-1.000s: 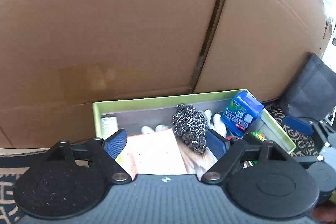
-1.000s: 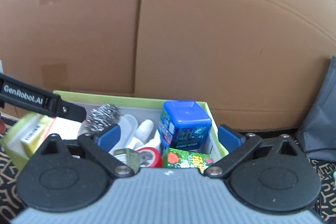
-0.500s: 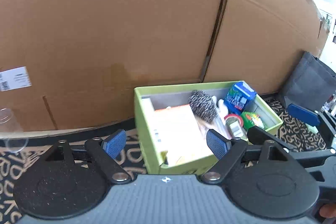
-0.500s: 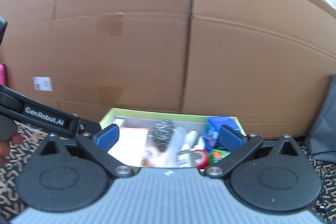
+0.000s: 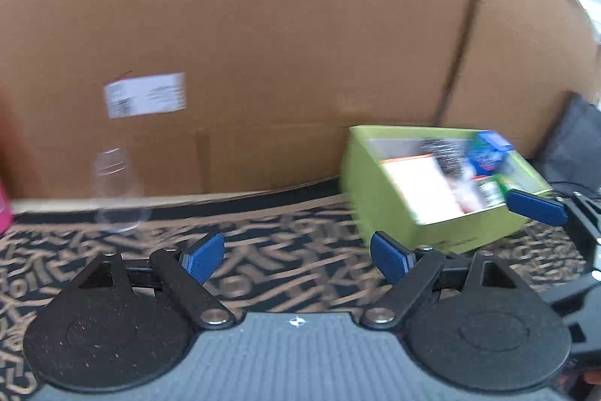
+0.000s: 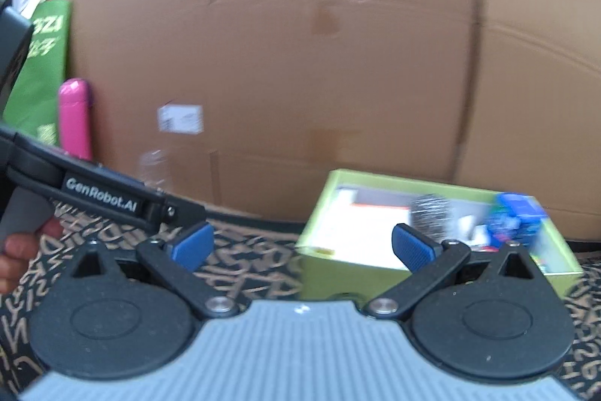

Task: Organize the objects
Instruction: 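Withdraw both tools from the shoebox toward the clear plastic cup, then grasp the clear plastic cup with the left tool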

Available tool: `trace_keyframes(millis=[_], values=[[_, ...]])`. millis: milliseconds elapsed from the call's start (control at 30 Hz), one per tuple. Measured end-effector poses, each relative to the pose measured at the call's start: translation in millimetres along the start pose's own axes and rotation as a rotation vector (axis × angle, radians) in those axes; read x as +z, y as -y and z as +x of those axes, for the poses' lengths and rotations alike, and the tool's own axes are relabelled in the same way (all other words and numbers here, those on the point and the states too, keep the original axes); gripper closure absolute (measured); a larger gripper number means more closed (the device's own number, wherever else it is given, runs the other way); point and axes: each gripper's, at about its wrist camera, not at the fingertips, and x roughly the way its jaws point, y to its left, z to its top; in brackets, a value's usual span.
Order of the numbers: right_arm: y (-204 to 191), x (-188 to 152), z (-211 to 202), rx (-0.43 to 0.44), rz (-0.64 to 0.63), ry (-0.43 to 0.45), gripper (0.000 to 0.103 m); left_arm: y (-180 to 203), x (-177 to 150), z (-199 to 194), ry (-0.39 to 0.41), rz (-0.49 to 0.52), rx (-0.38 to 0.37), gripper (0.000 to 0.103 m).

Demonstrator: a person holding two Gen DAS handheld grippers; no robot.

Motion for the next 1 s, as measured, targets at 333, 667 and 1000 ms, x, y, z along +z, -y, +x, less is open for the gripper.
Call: trace_keyframes(millis=[333,667,1000], values=[[-92.3,-9.6,55.7,0.159,-0.126,-0.110,0.000,-111.5,-5.2,36.9,-0.059,-0.113,0.219,0.015],[-111.7,-21.2,86.4,0.184,-0.106,-0.185,0.000,-173.2,23.4,94.3,-0.027,-0.165,0.193,0.015],[-94.6,-31.9,106.0,0.162,-0.035,-0.232,0.000,-163.3,14.5,87.8,-0.084,-0.071,-0.028,0.056]])
